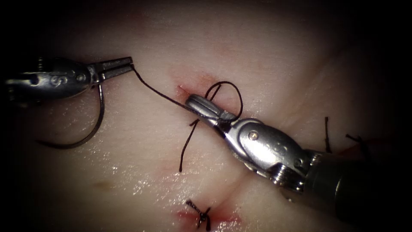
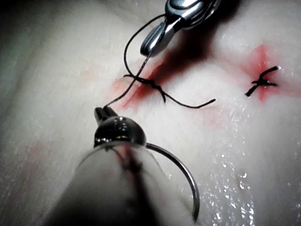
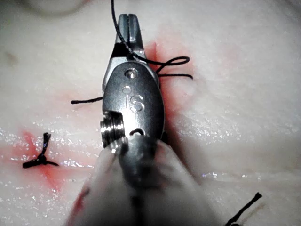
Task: Wound Closure
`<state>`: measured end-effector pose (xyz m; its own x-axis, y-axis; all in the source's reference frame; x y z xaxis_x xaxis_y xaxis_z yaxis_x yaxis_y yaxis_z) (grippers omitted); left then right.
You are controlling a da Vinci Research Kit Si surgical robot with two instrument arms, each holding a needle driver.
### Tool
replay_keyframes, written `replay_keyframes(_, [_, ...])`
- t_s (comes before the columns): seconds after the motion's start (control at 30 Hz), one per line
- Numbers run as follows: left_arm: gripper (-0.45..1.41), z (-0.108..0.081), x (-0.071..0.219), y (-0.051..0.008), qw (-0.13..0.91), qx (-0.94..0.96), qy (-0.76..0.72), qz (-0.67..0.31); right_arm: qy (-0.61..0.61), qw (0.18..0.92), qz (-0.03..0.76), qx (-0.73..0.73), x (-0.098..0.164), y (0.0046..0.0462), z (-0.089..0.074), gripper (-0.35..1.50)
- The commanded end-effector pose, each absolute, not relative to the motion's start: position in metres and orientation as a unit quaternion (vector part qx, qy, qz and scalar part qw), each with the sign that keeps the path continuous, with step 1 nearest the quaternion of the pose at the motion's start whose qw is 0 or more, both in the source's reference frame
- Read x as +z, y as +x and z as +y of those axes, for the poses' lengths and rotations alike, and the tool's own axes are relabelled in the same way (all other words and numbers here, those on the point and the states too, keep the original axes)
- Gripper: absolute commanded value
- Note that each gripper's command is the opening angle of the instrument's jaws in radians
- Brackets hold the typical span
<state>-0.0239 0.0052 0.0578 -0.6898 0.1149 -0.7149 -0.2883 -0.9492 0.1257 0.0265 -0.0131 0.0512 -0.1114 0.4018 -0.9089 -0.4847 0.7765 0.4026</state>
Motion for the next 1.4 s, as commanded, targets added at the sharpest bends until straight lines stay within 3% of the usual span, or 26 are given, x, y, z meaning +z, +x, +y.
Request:
replay_keyframes(0.03, [-0.45,0.0053,0.0588,-0.0251,0.104,0.914,-0.373,0.117,-0.013,0.65,0.688,0.324,0.0511,0.0269,-0.0121,-0.35])
replay_keyframes(0.3, [-0.45,0.0044,0.0604,-0.0276,0.087,0.925,-0.348,0.123,0.055,0.631,0.717,0.292,0.0508,0.0268,-0.01,-0.35])
replay_keyframes(0.63, [-0.45,0.0047,0.0607,-0.0294,0.068,0.932,-0.331,0.129,0.122,0.666,0.706,0.207,0.0517,0.0276,-0.0091,-0.35])
replay_keyframes(1.03, [-0.45,0.0058,0.0607,-0.0311,0.064,0.935,-0.321,0.136,0.24,0.74,0.627,0.048,0.0529,0.0285,-0.0101,-0.35])
replay_keyframes(1.4, [-0.45,0.0059,0.0601,-0.0308,0.062,0.935,-0.322,0.133,0.275,0.788,0.544,-0.089,0.0532,0.0287,-0.0105,-0.35])
